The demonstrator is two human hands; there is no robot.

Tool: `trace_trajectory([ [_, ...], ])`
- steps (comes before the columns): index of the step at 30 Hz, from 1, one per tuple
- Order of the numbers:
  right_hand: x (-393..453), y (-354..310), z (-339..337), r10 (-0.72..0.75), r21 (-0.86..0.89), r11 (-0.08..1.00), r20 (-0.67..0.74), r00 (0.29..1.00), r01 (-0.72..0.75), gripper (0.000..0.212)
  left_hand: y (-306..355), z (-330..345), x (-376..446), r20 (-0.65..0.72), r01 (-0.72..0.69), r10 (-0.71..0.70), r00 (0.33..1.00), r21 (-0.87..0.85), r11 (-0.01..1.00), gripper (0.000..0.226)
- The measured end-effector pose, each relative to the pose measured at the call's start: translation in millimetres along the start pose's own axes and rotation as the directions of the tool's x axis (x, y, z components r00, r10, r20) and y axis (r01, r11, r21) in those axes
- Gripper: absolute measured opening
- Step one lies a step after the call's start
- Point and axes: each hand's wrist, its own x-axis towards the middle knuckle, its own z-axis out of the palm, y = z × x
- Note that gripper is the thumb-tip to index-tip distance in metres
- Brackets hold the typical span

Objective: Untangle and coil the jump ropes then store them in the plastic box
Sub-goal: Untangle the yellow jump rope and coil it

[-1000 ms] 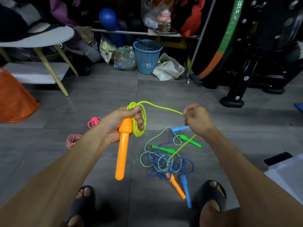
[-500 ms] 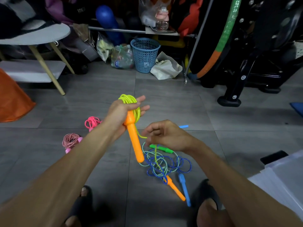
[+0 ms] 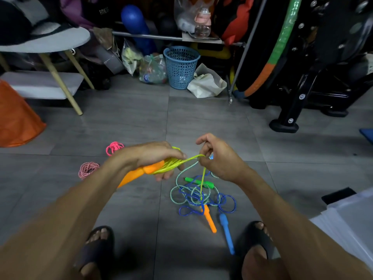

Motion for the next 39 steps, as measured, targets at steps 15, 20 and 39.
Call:
trace_trajectory([
  [15,23,11,2,0.313,0.678,0.711,-0.070,0.947,-0.185,0.014,-12,-26,-12,-0.294,-0.350,0.198,0.935,-0.677,0.647,0.009],
  [20,21,10,-14,0.389,0.730,0.657,-0.113,0.914,-0.189,0.015,-12,-27,-14,-0.280,-0.304,0.139,0.950,-0.721,0.623,0.014],
  [39,20,24,1,0.348,0.333,0.882,0.015,0.937,-0.333,0.016,-10,-12,-5,-0.291,-0.396,0.524,0.801,-0.913,0.098,0.083],
])
